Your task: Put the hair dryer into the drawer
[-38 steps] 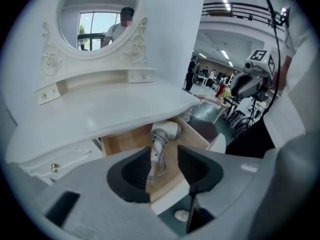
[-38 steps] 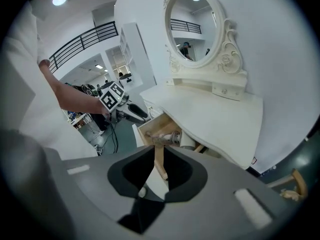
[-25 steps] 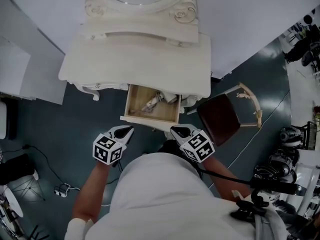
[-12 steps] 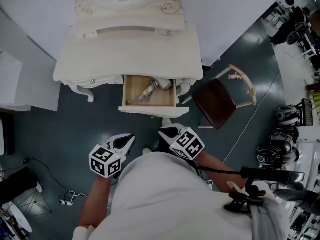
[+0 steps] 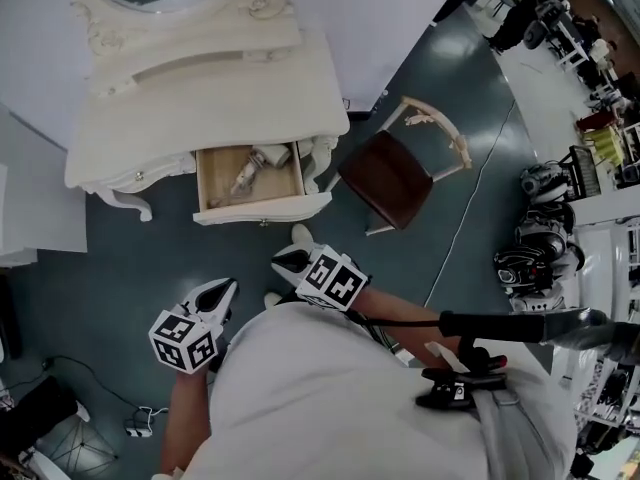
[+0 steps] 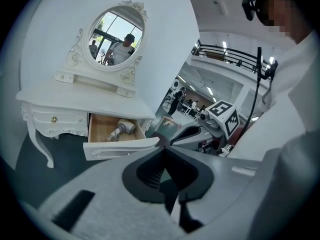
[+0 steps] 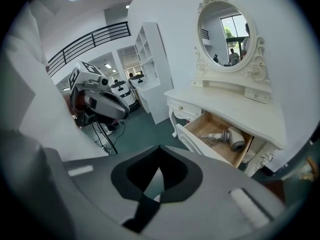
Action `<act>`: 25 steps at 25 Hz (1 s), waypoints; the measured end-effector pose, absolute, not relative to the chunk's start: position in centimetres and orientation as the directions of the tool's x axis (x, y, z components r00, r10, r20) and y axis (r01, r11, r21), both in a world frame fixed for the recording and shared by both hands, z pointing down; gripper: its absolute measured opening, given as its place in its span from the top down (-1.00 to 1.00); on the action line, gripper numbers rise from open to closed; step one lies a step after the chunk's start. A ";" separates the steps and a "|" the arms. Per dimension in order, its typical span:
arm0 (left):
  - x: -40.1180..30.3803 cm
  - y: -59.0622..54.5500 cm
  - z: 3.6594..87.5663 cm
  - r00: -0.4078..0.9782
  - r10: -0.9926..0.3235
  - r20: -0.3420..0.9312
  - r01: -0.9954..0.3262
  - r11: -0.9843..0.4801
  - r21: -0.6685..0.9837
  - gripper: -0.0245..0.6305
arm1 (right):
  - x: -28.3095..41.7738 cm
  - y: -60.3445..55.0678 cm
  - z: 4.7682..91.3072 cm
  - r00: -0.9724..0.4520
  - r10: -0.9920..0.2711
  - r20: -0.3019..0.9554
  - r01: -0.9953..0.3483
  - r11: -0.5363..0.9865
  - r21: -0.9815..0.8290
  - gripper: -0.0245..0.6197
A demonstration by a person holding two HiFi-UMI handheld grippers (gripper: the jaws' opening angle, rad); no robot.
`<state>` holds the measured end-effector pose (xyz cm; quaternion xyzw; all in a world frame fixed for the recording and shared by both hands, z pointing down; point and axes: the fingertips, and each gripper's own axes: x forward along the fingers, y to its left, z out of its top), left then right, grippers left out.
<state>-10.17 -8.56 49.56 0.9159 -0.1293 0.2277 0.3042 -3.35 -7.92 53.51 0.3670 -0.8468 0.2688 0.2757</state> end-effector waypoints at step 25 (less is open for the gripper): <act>-11.9 -4.6 50.8 0.840 -0.132 0.527 -0.411 -0.789 0.457 0.92 | -4.5 -2.9 53.3 -0.573 -0.458 0.679 -0.751 0.626 -0.211 0.93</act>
